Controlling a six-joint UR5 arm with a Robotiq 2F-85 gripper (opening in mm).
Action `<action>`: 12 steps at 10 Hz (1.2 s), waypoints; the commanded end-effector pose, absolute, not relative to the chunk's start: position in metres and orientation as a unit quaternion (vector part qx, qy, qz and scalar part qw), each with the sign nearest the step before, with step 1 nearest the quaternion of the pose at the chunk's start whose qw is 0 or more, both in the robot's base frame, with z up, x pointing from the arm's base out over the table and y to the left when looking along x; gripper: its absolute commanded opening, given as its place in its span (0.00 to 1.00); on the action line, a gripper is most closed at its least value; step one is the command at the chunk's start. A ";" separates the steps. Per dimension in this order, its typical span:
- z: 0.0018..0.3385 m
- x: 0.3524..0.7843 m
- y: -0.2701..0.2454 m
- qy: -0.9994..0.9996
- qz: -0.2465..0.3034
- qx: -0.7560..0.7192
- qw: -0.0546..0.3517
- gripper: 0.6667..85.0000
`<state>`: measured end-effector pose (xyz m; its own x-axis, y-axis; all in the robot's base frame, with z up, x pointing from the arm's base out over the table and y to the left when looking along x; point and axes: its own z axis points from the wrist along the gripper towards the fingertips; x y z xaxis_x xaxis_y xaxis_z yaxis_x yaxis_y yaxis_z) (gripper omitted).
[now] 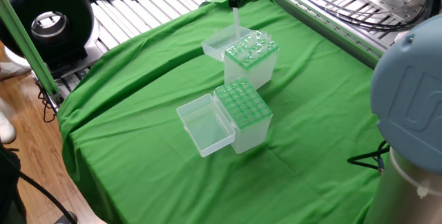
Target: Insert a large pipette tip into the holder for large pipette tips
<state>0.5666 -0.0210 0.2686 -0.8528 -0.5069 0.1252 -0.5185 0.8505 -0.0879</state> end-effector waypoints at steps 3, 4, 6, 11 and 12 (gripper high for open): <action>0.284 0.564 -0.012 -0.961 0.057 0.265 0.057 0.00; 0.283 0.564 -0.011 -0.961 0.055 0.265 0.057 0.00; 0.281 0.565 -0.011 -0.962 0.055 0.263 0.056 0.00; 0.270 0.571 -0.005 -0.964 0.052 0.258 0.044 0.00; 0.269 0.571 -0.006 -0.964 0.051 0.259 0.043 0.00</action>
<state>0.5690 -0.0103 0.2725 -0.8602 -0.4944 0.1249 -0.5058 0.8584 -0.0858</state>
